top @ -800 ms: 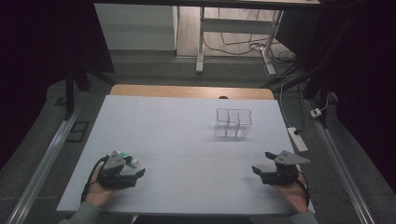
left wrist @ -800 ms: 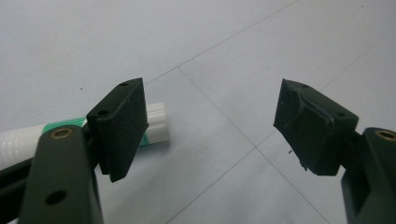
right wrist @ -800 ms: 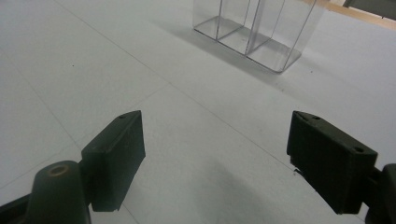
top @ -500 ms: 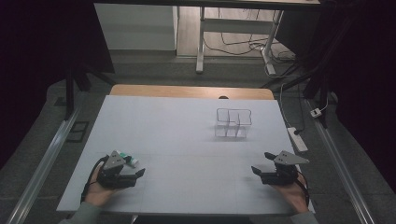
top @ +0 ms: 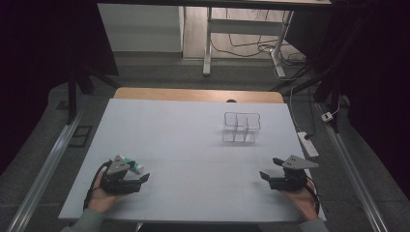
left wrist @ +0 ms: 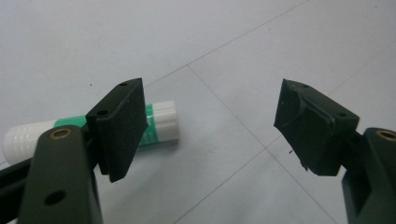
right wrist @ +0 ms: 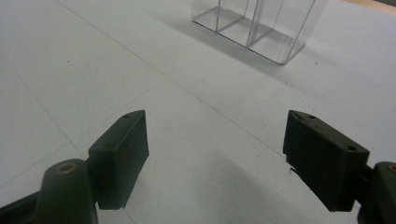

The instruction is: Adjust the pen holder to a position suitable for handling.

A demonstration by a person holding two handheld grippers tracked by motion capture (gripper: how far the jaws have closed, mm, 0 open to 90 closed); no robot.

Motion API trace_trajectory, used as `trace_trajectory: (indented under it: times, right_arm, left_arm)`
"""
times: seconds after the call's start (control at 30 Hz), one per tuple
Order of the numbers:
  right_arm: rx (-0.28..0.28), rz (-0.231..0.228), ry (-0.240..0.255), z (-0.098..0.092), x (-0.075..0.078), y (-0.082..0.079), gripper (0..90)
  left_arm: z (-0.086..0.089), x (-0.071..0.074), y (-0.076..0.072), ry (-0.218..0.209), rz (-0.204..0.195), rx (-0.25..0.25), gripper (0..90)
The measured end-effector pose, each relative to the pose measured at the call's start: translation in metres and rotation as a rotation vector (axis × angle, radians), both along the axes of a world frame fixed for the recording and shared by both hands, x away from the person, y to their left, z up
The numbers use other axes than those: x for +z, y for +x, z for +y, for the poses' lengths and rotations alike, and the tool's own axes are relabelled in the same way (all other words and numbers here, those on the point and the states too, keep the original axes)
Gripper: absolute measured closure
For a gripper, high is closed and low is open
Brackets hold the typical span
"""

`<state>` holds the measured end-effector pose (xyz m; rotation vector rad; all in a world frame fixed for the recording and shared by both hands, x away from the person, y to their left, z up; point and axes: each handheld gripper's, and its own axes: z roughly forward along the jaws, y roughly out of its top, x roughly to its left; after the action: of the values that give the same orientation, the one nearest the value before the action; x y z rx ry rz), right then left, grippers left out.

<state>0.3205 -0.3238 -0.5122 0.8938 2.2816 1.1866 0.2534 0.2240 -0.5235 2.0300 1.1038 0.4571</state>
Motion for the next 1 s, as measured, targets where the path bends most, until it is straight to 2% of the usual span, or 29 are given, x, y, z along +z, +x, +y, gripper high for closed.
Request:
trace_trajectory:
  times: [0.1,0.3,0.5,0.77,0.83,1.0]
  right_arm:
    - [-0.02,0.008,0.017,0.001,-0.001,0.004,21.9]
    - [-0.027,0.008,-0.011,0.008,0.002,0.011,22.5]
    - [-0.053,0.002,-0.001,0.006,0.006,0.018,24.0]
    - [-0.129,0.008,0.009,-0.003,0.01,0.035,24.4]
    - [-0.149,0.006,-0.008,-0.005,0.01,0.039,25.3]
    - [-0.201,0.029,-0.006,-0.014,0.01,0.049,25.5]
  left_arm:
    - [-0.001,0.001,0.0,0.001,-0.003,-0.002,25.1]
    - [0.001,0.001,-0.001,-0.007,-0.005,0.003,25.2]
    - [0.0,0.003,-0.001,-0.001,-0.026,0.011,25.2]
    - [0.001,0.004,-0.001,-0.009,-0.024,0.018,25.2]
    - [0.002,0.003,-0.004,-0.014,-0.02,0.023,25.2]
    - [0.003,0.003,-0.004,-0.008,-0.022,0.025,25.2]
